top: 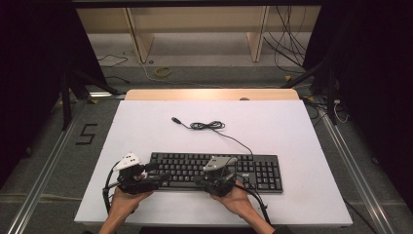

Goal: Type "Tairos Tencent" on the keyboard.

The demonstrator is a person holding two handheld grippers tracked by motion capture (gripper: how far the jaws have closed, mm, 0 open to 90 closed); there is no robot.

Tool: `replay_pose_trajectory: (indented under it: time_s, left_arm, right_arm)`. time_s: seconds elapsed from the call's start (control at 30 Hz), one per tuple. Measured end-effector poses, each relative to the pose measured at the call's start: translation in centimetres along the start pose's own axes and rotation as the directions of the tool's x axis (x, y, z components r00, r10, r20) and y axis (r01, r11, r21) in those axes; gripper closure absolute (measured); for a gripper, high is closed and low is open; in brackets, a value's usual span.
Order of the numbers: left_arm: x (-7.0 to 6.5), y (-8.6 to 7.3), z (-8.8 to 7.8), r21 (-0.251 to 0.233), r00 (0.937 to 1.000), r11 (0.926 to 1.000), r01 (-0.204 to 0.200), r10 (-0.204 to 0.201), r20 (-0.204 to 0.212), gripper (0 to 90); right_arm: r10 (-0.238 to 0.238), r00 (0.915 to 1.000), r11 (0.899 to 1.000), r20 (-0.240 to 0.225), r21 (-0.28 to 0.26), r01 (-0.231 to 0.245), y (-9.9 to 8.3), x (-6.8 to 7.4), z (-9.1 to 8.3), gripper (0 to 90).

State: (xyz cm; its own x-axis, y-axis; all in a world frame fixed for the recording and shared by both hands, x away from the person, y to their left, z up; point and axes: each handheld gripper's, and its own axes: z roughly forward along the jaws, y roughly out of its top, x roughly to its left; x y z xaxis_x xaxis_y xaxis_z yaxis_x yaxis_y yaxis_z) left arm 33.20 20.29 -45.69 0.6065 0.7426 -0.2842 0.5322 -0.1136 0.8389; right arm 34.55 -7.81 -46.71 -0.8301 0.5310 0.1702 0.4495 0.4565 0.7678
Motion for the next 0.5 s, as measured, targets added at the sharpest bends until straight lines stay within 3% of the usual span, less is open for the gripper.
replay_pose_trajectory:
  time_s: [0.5]
  left_arm:
    - [-0.6,-0.3,-0.4,-0.014,0.9996,0.9997,-0.022,0.022,0.018,24.0]
  right_arm:
    - [-0.013,0.9997,0.999,0.022,0.045,0.012,-0.3,0.0,1.3,90.0]
